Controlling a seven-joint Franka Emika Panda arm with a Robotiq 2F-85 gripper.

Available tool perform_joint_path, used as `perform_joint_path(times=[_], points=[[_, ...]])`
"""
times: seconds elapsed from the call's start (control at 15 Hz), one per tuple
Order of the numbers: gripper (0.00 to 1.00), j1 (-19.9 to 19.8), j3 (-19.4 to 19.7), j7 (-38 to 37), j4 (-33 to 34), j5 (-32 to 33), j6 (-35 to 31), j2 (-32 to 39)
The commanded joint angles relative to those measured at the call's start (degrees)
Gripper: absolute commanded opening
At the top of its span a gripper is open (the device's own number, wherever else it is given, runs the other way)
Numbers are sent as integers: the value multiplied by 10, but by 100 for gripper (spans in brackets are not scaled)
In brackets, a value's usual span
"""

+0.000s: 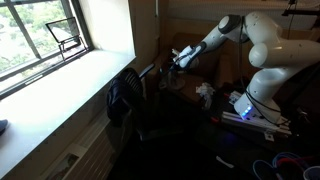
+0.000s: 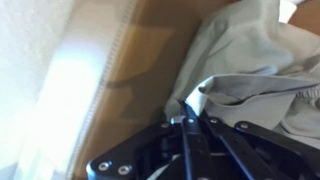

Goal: Remove the t-shirt from the couch and put it on the armrest of the chair

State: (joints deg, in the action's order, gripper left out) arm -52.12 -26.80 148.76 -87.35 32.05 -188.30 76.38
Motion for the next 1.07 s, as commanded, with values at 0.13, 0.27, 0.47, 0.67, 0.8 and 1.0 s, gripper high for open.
perform_joint_path(times=[0.13, 0.27, 0.47, 0.67, 0.8, 1.0], points=[[1, -147, -103, 9, -190, 158, -136, -113], [1, -236, -194, 17, -201, 262, -105, -104], [1, -354, -313, 15, -255, 389, -101, -86], [1, -459, -409, -21, -339, 517, -99, -78], [1, -517, -460, -55, -413, 588, -99, -85], [1, -571, -512, -166, -519, 688, -99, -144]])
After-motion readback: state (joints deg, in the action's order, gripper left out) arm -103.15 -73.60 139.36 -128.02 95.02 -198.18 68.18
